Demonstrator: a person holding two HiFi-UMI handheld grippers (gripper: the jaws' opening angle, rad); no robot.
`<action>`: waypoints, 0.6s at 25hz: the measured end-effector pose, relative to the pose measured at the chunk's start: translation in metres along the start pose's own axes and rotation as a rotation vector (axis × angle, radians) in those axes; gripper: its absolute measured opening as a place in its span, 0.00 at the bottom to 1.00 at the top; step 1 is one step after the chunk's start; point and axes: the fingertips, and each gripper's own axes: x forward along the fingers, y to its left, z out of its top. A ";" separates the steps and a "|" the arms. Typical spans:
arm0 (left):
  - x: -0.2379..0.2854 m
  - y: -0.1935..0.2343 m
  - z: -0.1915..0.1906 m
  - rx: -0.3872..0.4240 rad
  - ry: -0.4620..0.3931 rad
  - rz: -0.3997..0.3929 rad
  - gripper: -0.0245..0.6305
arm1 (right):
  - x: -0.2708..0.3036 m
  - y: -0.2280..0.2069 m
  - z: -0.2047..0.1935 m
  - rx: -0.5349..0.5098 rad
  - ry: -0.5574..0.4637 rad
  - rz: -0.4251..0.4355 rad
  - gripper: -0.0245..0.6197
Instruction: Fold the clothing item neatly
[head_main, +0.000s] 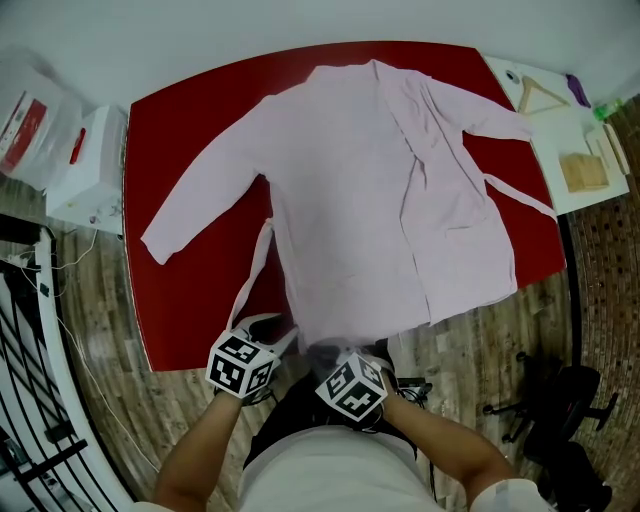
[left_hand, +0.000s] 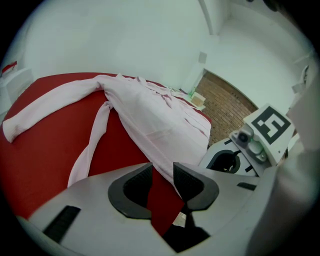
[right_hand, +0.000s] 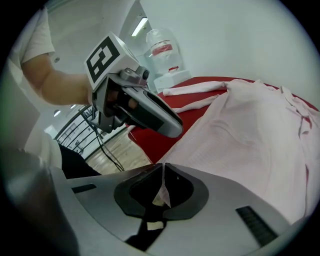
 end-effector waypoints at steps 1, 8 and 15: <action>-0.001 0.001 0.000 -0.003 -0.003 -0.001 0.23 | 0.000 0.002 0.001 0.001 -0.003 0.008 0.08; -0.003 0.009 0.007 -0.052 -0.040 -0.001 0.23 | 0.008 0.024 0.013 -0.022 -0.015 0.075 0.08; -0.007 0.017 0.017 -0.060 -0.075 0.019 0.23 | 0.016 0.033 0.016 -0.045 -0.014 0.102 0.10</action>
